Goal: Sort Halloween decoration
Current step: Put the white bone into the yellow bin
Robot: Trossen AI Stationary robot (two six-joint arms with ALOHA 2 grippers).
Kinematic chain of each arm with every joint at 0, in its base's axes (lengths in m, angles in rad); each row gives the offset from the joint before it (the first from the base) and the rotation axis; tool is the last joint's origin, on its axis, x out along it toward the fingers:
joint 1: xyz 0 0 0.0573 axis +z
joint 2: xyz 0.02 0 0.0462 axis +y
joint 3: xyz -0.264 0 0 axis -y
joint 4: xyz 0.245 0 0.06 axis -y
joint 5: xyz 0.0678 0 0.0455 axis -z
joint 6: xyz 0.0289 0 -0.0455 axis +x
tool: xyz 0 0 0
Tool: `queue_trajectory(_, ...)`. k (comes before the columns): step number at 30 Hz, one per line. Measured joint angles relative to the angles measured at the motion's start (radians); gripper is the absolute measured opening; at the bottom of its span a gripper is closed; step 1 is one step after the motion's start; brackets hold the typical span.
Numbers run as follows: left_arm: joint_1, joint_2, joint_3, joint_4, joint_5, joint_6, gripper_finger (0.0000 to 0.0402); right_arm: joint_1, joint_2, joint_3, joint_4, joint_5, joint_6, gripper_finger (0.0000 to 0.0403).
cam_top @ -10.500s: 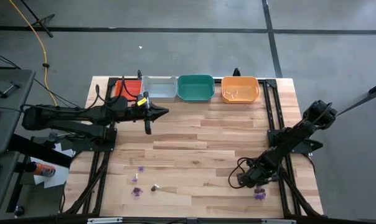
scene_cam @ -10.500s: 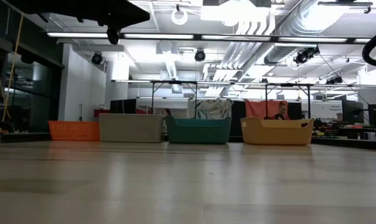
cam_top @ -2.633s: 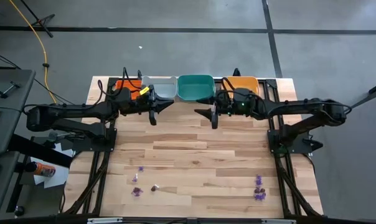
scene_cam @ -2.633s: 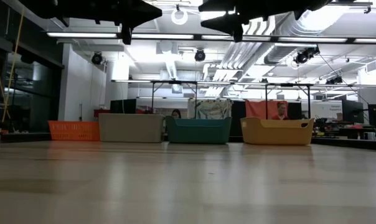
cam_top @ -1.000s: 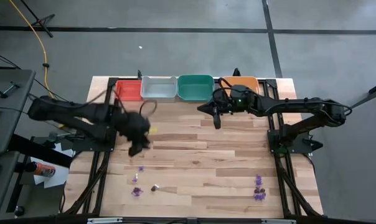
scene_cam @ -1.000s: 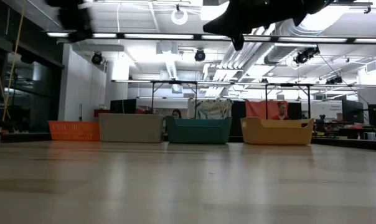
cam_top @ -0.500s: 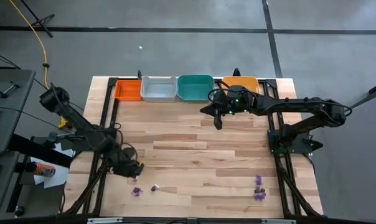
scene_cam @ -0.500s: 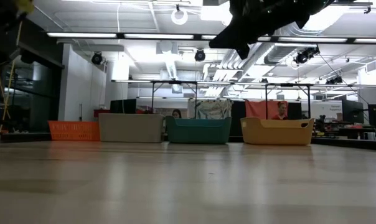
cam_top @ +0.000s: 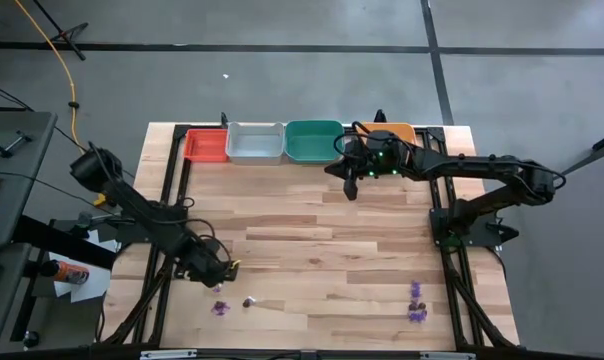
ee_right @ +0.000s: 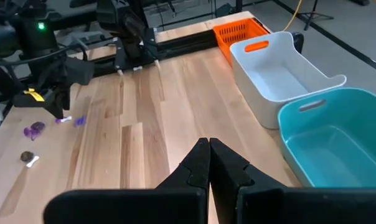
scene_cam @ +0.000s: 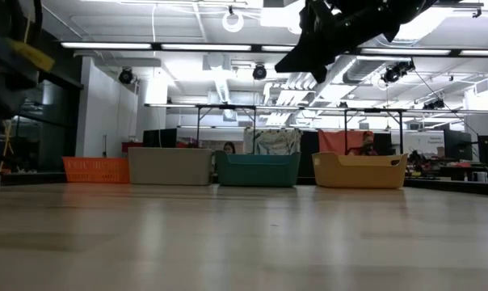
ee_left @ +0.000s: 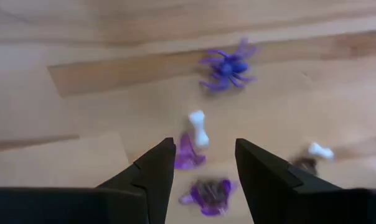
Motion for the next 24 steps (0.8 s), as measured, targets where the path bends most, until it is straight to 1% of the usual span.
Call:
queue_trajectory(10, 0.009, 0.067, 0.0, 0.02, -0.004, -0.033, 0.016, -0.004, 0.0, 0.0, -0.019, 0.0, -0.019, 0.0)
queue_trajectory(19, 0.026, 0.134, 0.007, 0.03, 0.03, -0.025, 0.0159, -0.004, 0.0, 0.0, -0.035, 0.001, -0.036, 0.0)
queue_trajectory(22, 0.029, 0.144, 0.008, 0.026, 0.042, -0.022, 0.0146, -0.004, 0.0, 0.0, -0.039, 0.001, -0.043, 0.0)
queue_trajectory(24, 0.032, 0.146, 0.007, 0.018, 0.049, -0.024, 0.0126, -0.004, 0.0, 0.0, -0.039, 0.001, -0.046, 0.0)
